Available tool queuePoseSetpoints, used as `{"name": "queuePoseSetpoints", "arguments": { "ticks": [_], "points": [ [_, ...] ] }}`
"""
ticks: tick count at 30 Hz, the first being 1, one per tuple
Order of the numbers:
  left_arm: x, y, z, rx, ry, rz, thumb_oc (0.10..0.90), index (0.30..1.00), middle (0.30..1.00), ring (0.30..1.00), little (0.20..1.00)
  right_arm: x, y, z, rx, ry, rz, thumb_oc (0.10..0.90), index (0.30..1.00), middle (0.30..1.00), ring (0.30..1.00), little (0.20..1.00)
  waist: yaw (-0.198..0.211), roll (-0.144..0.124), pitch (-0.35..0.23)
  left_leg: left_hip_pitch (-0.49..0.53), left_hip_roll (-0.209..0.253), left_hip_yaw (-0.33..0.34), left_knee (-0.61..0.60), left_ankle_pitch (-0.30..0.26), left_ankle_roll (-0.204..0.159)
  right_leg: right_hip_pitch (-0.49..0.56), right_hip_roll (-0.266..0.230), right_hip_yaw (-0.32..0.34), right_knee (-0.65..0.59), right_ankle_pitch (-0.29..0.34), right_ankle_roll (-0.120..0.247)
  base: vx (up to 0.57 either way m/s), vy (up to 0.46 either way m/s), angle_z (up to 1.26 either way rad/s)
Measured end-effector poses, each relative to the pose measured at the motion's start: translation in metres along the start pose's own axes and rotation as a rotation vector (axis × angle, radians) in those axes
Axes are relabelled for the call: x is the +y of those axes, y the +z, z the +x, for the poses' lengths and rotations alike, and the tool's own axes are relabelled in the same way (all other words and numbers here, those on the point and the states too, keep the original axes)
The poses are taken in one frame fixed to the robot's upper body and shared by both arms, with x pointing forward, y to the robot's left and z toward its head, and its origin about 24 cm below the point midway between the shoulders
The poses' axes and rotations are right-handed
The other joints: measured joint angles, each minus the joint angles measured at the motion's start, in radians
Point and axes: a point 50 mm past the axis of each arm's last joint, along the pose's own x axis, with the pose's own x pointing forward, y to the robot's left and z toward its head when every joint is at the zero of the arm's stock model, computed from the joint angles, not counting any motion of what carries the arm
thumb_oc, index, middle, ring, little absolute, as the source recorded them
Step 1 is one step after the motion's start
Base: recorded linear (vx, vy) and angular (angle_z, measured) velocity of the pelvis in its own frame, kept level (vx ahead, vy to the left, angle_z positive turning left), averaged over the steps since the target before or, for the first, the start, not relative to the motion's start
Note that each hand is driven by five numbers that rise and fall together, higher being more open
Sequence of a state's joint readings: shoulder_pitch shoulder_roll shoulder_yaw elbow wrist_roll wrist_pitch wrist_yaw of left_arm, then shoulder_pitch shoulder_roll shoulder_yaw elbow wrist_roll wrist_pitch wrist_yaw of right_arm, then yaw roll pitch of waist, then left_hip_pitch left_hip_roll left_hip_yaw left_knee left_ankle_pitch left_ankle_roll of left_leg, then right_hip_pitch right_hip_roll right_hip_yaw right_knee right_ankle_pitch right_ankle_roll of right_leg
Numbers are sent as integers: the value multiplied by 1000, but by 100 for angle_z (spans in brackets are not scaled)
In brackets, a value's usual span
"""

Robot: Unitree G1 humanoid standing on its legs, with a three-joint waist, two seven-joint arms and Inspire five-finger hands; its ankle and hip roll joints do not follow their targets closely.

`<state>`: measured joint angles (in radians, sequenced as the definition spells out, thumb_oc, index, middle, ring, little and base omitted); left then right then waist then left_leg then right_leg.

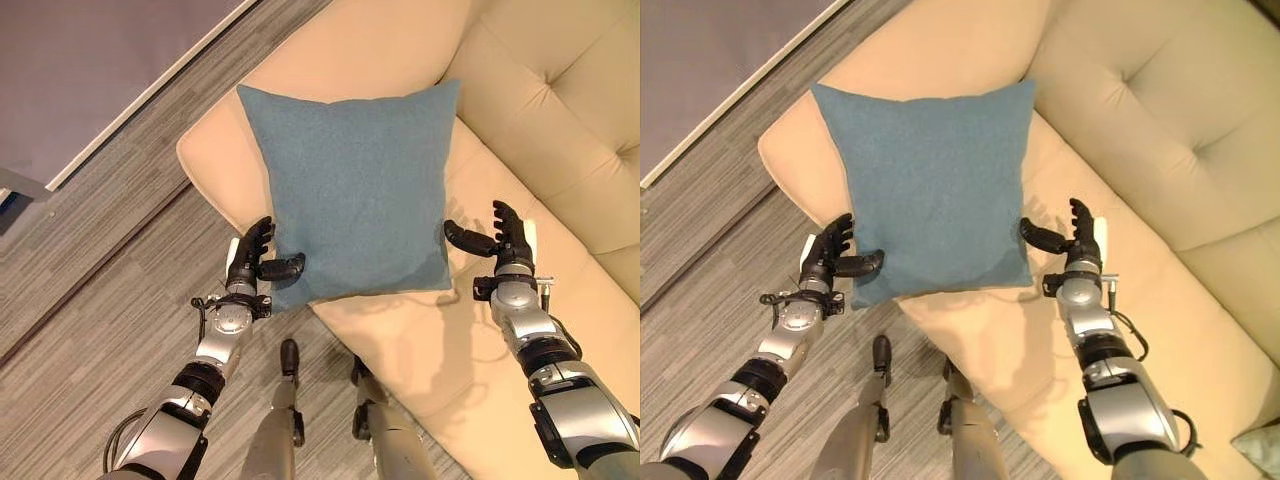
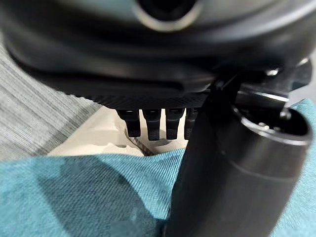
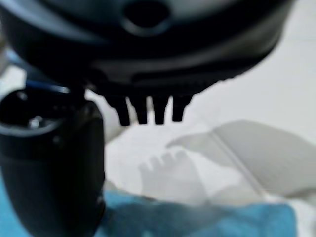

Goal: Pick up all the scattered cushions and arrange them neatly on the sofa.

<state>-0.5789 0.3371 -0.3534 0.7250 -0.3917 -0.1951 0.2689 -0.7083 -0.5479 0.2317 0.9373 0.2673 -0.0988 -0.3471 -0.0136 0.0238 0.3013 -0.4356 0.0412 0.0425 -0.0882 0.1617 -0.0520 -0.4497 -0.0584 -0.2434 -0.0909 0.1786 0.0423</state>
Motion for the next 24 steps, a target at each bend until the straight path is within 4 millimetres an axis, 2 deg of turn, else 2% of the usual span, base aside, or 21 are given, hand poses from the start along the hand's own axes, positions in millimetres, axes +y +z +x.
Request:
{"name": "queuePoseSetpoints", "arguments": {
  "ticks": [4, 8, 12, 13, 14, 15, 16, 20, 24],
  "points": [
    [-2, 6, 3, -18, -5, 1, 800, 900, 900, 900, 900, 9, 3, 0, 4, 31, 46, 800, 900, 900, 900, 900, 1, 2, 1, -8, -1, 0, 0, 2, 0, -8, -2, -1, 0, 0, 0, -23, -14, 0],
    [-3, 16, 5, -54, -11, -6, 800, 900, 900, 900, 900, 26, 14, -1, -6, 65, 104, 800, 900, 900, 900, 900, 3, 2, 2, -30, -1, -1, 0, 6, -1, -30, -2, -3, 0, 1, -2, 0, 0, 0],
    [-11, 19, 6, -61, -3, -23, 800, 900, 900, 900, 900, 69, 23, -15, -10, 139, 164, 800, 900, 900, 900, 900, 3, 2, 2, -30, -1, -16, 0, 11, -5, -25, -1, -14, 0, 2, -2, -6, -3, 6],
    [-13, 18, 5, -59, 6, -28, 800, 900, 900, 900, 900, 73, 24, -16, -12, 137, 169, 744, 815, 815, 815, 815, 0, 2, 2, -29, 0, -24, 0, 14, -6, -22, -1, -19, 0, 2, -2, -11, -5, 12],
    [-15, 18, 5, -58, 13, -35, 800, 900, 900, 900, 900, 73, 24, -17, -20, 136, 162, 524, 486, 486, 486, 486, -1, 2, 2, -29, 1, -26, 0, 15, -8, -19, 0, -27, 0, 2, -2, -17, -4, 12],
    [-17, 18, 5, -57, 12, -41, 494, 441, 441, 441, 441, 74, 25, -19, -27, 138, 165, 400, 300, 300, 300, 300, 1, 2, 2, -28, 2, -27, 0, 17, -11, -17, 1, -29, 0, 2, -2, -18, -5, 9],
    [-18, 17, 4, -54, 17, -44, 400, 300, 300, 300, 300, 73, 26, -18, -31, 136, 165, 400, 300, 300, 300, 300, 1, 2, 2, -28, 3, -27, 0, 18, -12, -16, 1, -29, 0, 2, -3, -23, -1, 4],
    [-19, 12, 2, -38, 33, -52, 400, 300, 300, 300, 300, 65, 24, -18, -49, 124, 148, 400, 300, 300, 300, 300, 0, 2, 2, -13, 5, -27, 0, 22, -16, 0, 3, -30, 0, 6, -7, 0, 0, 0],
    [-13, 11, 2, -34, 69, -67, 400, 300, 300, 300, 300, 62, 12, -24, -48, 131, 114, 400, 300, 300, 300, 300, 1, 2, 2, 17, 10, -28, 0, 22, -16, 30, 8, -34, 0, 5, -7, 0, 0, 0]
  ]
}}
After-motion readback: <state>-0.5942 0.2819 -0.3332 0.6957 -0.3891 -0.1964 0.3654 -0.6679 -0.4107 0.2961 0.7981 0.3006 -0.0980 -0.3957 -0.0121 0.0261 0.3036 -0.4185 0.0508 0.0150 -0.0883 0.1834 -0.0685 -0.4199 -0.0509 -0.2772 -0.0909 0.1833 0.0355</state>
